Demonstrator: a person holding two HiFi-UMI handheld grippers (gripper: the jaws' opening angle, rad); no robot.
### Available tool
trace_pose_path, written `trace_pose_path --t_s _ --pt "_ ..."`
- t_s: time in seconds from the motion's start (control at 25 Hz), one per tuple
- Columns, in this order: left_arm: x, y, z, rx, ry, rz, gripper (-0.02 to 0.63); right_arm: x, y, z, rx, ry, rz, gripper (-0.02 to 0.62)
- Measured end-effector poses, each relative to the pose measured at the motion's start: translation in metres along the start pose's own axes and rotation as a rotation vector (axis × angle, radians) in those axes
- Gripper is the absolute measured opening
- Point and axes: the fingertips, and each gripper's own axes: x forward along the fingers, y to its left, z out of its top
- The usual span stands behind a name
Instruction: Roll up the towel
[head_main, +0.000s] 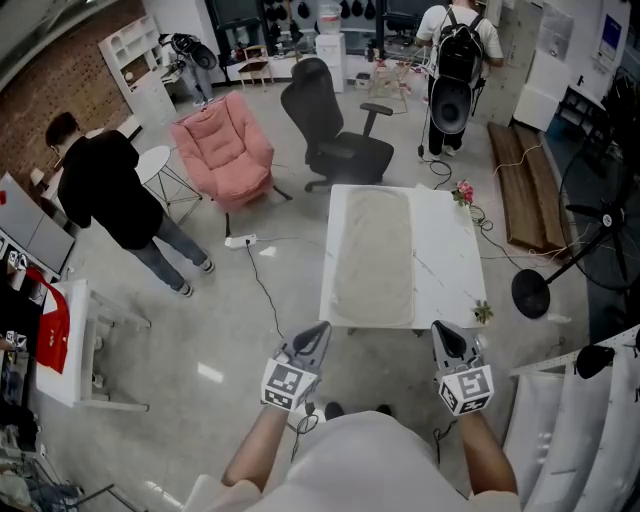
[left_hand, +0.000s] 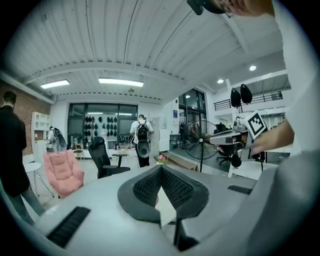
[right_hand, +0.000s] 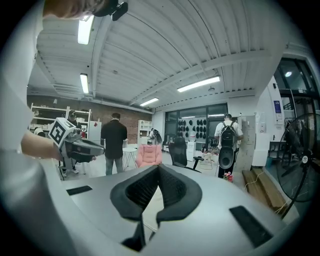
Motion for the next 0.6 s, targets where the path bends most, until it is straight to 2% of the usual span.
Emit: trace_pose_path --t_s 0.24,0.52,0.6 --pt "-0.002 0.002 -0.007 -0.01 0.027 0.007 0.018 -0.003 0.0 -0.004 0.016 0.006 -0.036 0.009" --pt "-0.011 0.007 -0.01 -0.029 0.02 -0.013 0.06 -0.001 0.008 -0.004 0.017 0.009 -0.038 0.104" --pt "-0.015 0.011 -0.011 -0.04 0.015 -0.016 0.069 0.0 0.012 -0.003 0.018 0.01 -0.038 0.114"
